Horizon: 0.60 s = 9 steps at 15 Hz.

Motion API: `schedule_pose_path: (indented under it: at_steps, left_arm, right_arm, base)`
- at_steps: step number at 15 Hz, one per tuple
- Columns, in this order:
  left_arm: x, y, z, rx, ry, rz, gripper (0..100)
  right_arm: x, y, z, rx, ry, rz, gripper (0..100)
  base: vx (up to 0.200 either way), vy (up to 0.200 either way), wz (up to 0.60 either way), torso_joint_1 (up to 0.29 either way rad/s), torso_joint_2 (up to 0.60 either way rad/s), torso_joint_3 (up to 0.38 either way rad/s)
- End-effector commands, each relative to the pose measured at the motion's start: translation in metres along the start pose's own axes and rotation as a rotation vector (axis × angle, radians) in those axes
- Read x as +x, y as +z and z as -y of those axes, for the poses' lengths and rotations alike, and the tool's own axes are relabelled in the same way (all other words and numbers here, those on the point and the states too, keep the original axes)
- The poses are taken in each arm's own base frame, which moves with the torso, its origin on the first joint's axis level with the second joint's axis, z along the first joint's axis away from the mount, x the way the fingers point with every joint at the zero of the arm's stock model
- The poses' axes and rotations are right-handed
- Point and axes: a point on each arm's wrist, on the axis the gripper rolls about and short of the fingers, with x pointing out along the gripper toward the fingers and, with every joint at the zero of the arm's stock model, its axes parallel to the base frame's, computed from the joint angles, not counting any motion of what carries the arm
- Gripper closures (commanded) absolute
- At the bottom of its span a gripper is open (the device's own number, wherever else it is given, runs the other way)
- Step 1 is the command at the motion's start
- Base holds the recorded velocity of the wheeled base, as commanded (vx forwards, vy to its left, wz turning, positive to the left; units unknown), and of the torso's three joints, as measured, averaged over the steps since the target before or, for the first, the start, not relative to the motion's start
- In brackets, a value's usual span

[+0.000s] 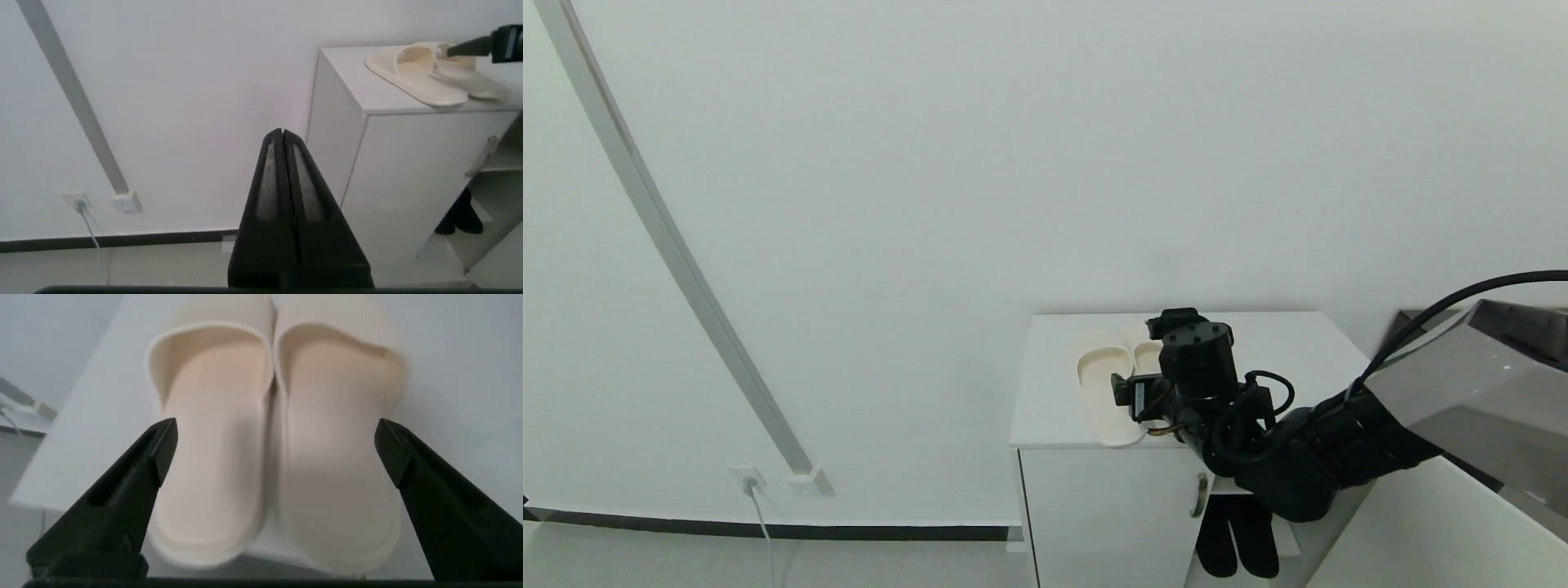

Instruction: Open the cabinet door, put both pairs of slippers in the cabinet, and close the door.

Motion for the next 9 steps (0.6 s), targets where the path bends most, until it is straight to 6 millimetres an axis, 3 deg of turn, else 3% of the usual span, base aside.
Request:
schedule_pose_path:
  at_steps: [1,5,9]
  left_arm:
    - [0.000,0.000,0.000,-0.003,0.002,-0.001,100]
    - [0.000,0.000,0.000,-0.003,0.002,0.001,100]
    - [0.000,0.000,0.000,-0.003,0.002,-0.001,100]
  right_arm:
    - [0.004,-0.017,-0.004,-0.019,0.006,-0.031,0]
    - [0.023,-0.033,-0.007,-0.015,0.003,-0.020,0]
    - [0.051,-0.034,-0.009,0.013,0.004,0.037,0]
  base:
    - [0.000,0.000,0.00,0.000,0.00,0.000]
    - [0.000,0.000,0.00,0.000,0.00,0.000]
    - [0.000,0.000,0.00,0.000,0.00,0.000]
